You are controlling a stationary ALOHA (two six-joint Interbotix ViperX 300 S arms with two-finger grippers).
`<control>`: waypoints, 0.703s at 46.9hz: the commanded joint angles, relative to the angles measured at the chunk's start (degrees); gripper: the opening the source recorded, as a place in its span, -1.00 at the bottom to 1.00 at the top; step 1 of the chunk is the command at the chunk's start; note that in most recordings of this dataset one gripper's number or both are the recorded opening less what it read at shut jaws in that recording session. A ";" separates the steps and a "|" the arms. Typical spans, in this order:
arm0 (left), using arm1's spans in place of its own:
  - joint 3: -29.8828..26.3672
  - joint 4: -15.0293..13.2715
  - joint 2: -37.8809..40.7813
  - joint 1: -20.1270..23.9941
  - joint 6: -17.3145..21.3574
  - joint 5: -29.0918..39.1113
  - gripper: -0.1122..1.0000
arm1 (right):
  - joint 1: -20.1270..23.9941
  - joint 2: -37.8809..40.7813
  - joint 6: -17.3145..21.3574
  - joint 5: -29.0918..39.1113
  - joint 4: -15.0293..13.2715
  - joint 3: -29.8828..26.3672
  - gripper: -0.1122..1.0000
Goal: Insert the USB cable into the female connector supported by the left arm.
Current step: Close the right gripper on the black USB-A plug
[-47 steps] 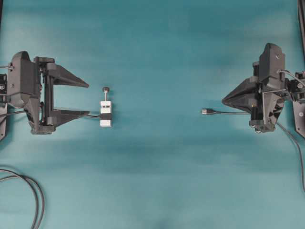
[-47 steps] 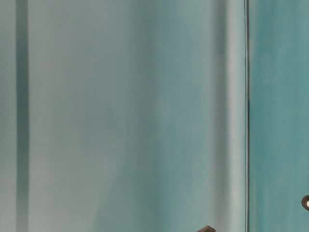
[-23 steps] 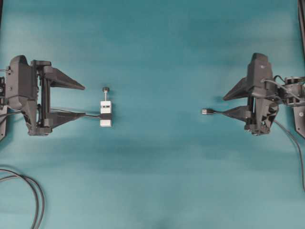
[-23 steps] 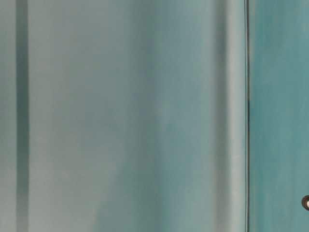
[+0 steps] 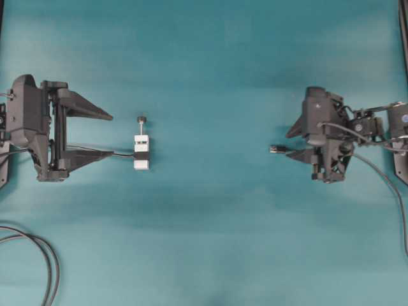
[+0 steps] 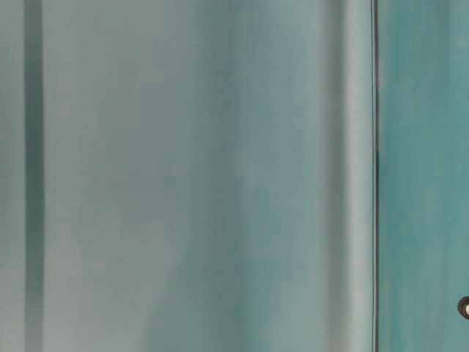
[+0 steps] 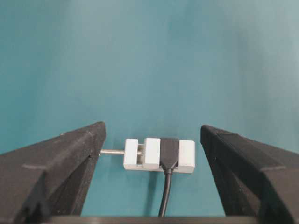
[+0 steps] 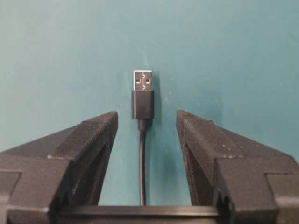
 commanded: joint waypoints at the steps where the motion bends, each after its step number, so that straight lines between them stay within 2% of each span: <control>1: -0.44 -0.09 -0.18 0.26 0.70 -0.44 0.87 | 0.00 1.05 -0.09 -0.44 -0.26 -1.93 0.20; 19: -0.09 -0.09 -0.18 0.26 0.79 -0.44 0.87 | -0.88 5.45 -0.70 -0.35 -0.35 -2.81 0.20; 33: 0.18 -0.09 -0.18 0.26 0.88 -0.09 0.87 | -2.11 5.54 -2.37 -0.35 -0.35 -2.81 0.18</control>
